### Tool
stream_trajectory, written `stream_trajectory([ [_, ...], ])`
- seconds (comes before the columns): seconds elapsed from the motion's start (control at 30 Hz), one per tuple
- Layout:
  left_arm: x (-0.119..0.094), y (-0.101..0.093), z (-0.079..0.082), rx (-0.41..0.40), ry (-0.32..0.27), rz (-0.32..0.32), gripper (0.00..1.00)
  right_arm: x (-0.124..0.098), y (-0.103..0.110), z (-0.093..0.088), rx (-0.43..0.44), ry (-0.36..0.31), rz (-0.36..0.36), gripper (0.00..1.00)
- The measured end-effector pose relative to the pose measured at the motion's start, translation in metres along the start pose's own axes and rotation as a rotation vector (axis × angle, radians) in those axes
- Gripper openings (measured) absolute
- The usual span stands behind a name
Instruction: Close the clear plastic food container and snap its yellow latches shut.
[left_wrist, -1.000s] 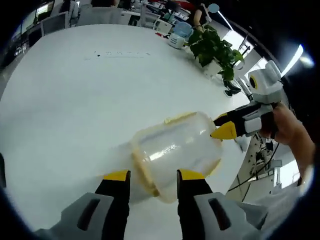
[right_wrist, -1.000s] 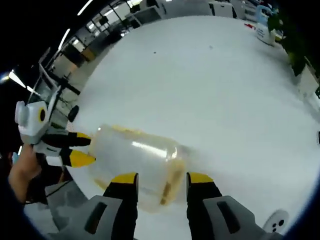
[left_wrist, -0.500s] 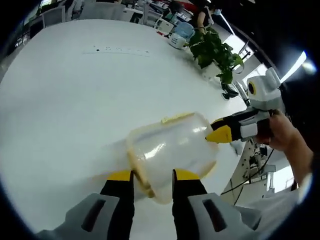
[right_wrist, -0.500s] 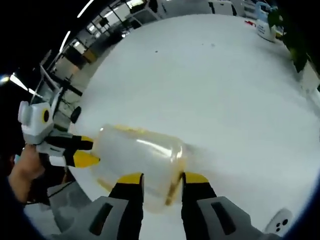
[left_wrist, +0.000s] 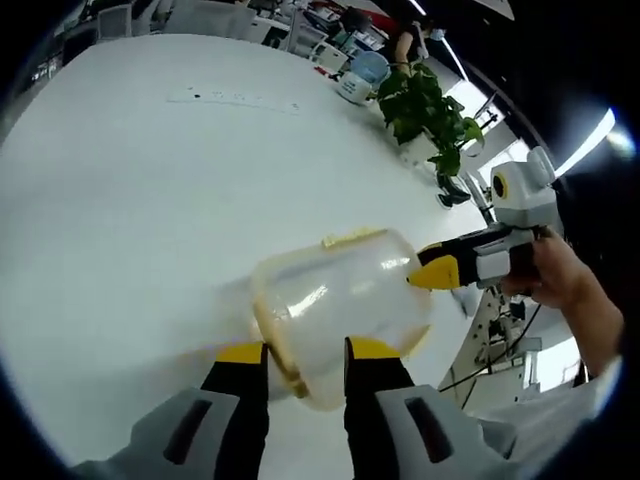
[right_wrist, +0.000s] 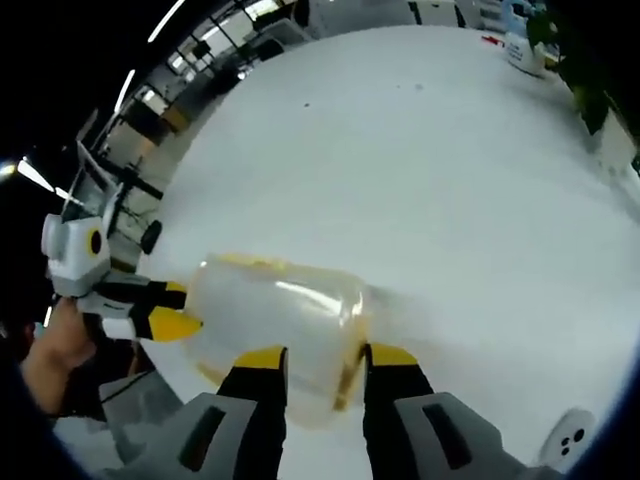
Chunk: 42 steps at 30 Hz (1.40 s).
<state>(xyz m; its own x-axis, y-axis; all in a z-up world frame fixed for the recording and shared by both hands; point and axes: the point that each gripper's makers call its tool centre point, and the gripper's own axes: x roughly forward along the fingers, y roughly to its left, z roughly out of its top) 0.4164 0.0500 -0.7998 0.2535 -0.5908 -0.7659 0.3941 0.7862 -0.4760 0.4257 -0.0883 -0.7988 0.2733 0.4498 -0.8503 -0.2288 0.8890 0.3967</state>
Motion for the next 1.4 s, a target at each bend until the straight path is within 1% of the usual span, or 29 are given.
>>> stream_trajectory([
  [0.3, -0.0001, 0.0007, -0.0008, 0.012, 0.007, -0.009, 0.28, -0.0008, -0.0009, -0.0002, 0.029, -0.004, -0.023, 0.27],
  [0.4, 0.0001, 0.0017, -0.0006, 0.015, 0.008, -0.012, 0.28, -0.0026, -0.0001, -0.0024, 0.034, -0.015, -0.039, 0.27],
  [0.43, -0.0005, 0.0018, -0.0008, 0.021, 0.005, -0.011, 0.28, -0.0024, 0.0002, -0.0026, 0.033, -0.017, -0.040, 0.27],
  [0.47, -0.0006, 0.0022, -0.0002, 0.025, 0.004, -0.013, 0.29, -0.0026, 0.0000, -0.0045, 0.052, -0.017, -0.040, 0.27],
  [0.53, -0.0008, 0.0030, -0.0001, 0.032, 0.009, -0.018, 0.29, -0.0025, 0.0010, -0.0068, 0.051, -0.017, -0.043, 0.27],
  [0.63, -0.0007, 0.0036, -0.0006, 0.036, 0.012, -0.022, 0.29, -0.0018, 0.0021, -0.0067, 0.057, -0.026, -0.051, 0.28],
  [0.9, -0.0025, 0.0021, -0.0015, 0.031, -0.006, -0.010, 0.30, -0.0025, 0.0007, -0.0072, 0.063, -0.048, -0.039, 0.29],
  [0.97, -0.0030, 0.0021, -0.0004, 0.057, -0.024, -0.002, 0.31, -0.0021, 0.0000, -0.0068, 0.096, -0.051, -0.020, 0.29],
  [1.0, -0.0030, 0.0025, -0.0004, 0.043, -0.025, -0.002, 0.31, -0.0021, -0.0002, -0.0080, 0.127, -0.047, -0.007, 0.29],
  [1.03, -0.0030, 0.0028, -0.0005, 0.033, -0.028, -0.004, 0.32, -0.0026, -0.0007, -0.0081, 0.131, -0.045, -0.003, 0.29],
  [1.1, -0.0031, 0.0039, -0.0001, 0.016, -0.037, -0.019, 0.32, -0.0026, -0.0005, -0.0080, 0.118, -0.048, 0.002, 0.29],
  [1.13, -0.0030, 0.0050, 0.0008, -0.013, -0.040, -0.026, 0.31, -0.0025, 0.0007, -0.0091, 0.099, -0.041, 0.009, 0.30],
  [1.2, -0.0051, 0.0063, 0.0010, -0.023, -0.041, -0.028, 0.29, -0.0027, 0.0025, -0.0084, 0.064, -0.050, 0.016, 0.33],
  [1.27, -0.0074, 0.0061, 0.0033, 0.006, -0.048, -0.021, 0.28, -0.0045, 0.0029, -0.0086, 0.034, -0.045, 0.014, 0.33],
  [1.33, -0.0083, 0.0047, 0.0042, 0.024, -0.048, -0.026, 0.30, -0.0056, 0.0017, -0.0057, 0.014, -0.054, 0.009, 0.34],
  [1.4, -0.0088, 0.0045, 0.0032, 0.032, -0.036, -0.032, 0.31, -0.0081, 0.0043, -0.0070, -0.028, -0.043, 0.013, 0.36],
])
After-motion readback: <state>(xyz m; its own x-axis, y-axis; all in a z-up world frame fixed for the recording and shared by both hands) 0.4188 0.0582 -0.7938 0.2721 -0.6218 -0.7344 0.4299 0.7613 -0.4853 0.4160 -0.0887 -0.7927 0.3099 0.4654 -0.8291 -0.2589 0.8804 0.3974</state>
